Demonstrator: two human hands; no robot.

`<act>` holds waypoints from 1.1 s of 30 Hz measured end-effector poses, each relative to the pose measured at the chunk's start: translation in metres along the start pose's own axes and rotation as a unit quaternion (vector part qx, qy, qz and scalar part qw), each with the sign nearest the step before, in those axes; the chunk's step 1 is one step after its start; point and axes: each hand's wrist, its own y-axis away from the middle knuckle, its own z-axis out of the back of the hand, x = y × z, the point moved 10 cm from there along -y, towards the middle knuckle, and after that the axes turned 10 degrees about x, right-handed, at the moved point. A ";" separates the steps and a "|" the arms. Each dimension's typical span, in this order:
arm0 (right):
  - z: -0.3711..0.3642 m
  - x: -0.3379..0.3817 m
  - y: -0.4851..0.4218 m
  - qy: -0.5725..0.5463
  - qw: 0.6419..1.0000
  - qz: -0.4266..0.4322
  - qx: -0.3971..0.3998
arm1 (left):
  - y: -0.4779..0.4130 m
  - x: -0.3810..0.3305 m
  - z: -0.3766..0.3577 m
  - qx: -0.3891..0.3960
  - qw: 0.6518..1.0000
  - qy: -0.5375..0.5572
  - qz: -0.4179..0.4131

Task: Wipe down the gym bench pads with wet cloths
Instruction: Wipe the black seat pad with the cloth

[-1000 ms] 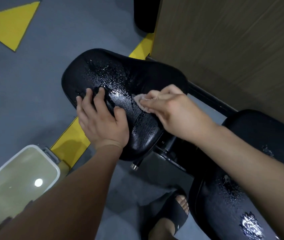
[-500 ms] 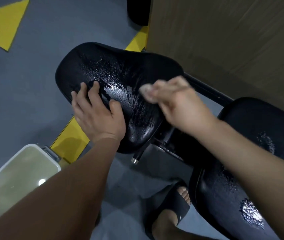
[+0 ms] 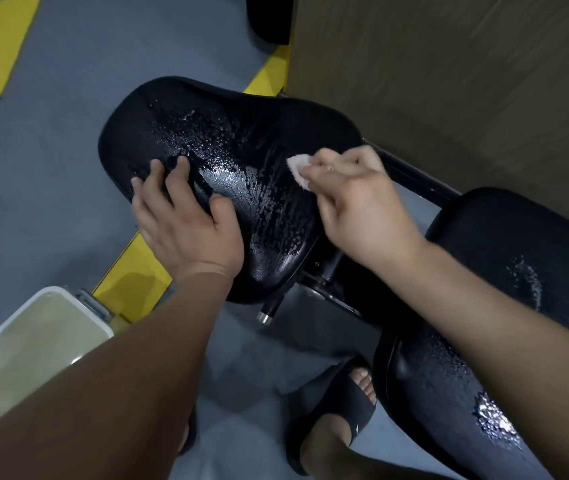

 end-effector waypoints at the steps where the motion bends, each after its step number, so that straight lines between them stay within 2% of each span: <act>1: -0.004 0.011 0.006 0.003 1.000 0.015 0.013 | 0.000 -0.001 0.001 -0.002 1.000 0.001 -0.002; 3: -0.009 0.032 0.020 0.008 0.996 0.069 0.055 | 0.001 -0.002 0.003 -0.007 1.000 -0.002 -0.006; 5: -0.003 0.027 0.011 0.015 0.994 0.095 0.059 | 0.001 -0.003 0.005 -0.011 1.000 -0.004 -0.008; 9: 0.010 -0.029 -0.041 0.061 0.998 -0.016 -0.009 | 0.001 -0.002 0.005 -0.005 1.000 0.000 -0.002; 11: 0.009 -0.038 -0.050 0.071 0.996 -0.055 -0.018 | 0.000 -0.002 0.005 -0.007 1.000 0.000 -0.004; 18: 0.006 -0.003 -0.018 0.052 0.998 0.021 -0.005 | 0.000 -0.002 0.005 -0.018 1.000 0.000 -0.011; 23: 0.002 -0.040 -0.082 0.067 0.995 -0.074 0.011 | 0.000 -0.002 0.005 -0.015 1.000 0.000 -0.014; 30: -0.008 0.017 -0.032 0.021 0.998 0.048 0.030 | -0.002 -0.001 0.004 -0.017 1.000 -0.005 -0.012; 33: -0.004 0.008 -0.061 0.040 0.999 0.018 0.028 | -0.002 -0.001 0.005 -0.013 1.000 -0.007 -0.010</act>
